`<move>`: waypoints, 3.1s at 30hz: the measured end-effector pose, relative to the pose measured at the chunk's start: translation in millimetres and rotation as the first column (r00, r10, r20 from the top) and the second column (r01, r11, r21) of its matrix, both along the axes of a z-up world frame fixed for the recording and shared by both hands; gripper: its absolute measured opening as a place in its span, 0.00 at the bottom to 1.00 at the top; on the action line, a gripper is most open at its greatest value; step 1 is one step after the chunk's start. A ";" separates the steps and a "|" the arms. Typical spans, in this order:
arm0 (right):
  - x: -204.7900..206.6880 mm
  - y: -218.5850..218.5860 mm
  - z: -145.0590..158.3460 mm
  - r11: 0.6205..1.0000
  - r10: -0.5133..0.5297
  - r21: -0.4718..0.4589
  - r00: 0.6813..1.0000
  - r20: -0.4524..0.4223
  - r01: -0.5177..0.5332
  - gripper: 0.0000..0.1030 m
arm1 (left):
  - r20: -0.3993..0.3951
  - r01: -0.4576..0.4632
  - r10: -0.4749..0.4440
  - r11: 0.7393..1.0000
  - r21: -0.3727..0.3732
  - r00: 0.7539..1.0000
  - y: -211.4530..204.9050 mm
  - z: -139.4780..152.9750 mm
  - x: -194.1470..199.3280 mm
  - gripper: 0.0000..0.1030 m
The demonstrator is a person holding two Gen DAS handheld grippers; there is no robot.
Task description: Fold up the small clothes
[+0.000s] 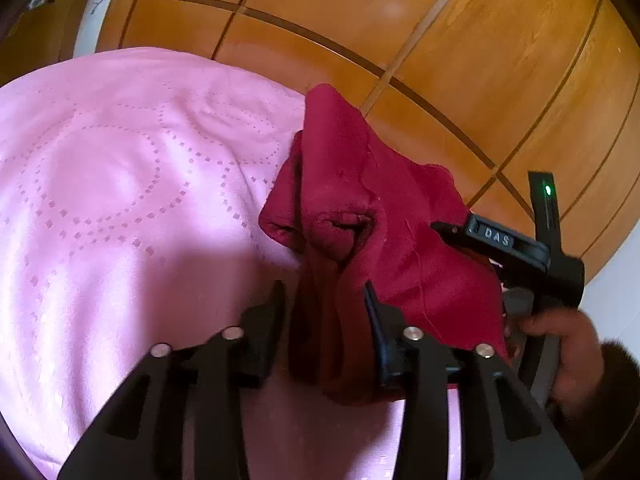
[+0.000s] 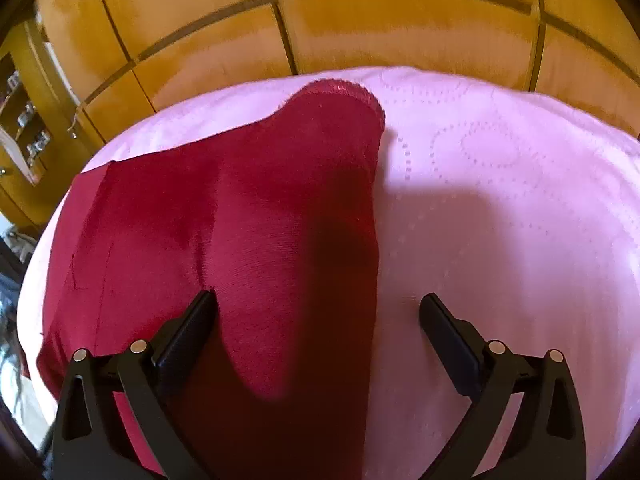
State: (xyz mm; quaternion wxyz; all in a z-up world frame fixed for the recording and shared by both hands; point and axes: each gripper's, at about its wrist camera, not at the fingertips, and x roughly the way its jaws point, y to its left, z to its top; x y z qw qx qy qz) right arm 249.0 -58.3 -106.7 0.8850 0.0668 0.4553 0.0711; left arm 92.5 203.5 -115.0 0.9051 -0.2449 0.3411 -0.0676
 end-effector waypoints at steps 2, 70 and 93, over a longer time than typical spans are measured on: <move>-4.4 -6.6 -0.9 0.999 -0.013 0.034 1.000 0.015 0.012 0.96 | -0.003 -0.021 0.021 1.000 -0.021 1.000 4.0 4.8 -3.4 0.49; -63.6 -32.2 40.1 0.994 -0.111 0.026 0.990 0.088 0.109 0.97 | -0.091 0.025 -0.013 0.992 0.124 0.996 -15.0 21.3 28.1 0.97; -53.5 -52.0 12.2 0.900 -0.017 0.433 0.997 -0.079 0.049 0.97 | -0.162 0.120 -0.141 0.984 -0.130 0.977 16.9 11.7 74.1 0.97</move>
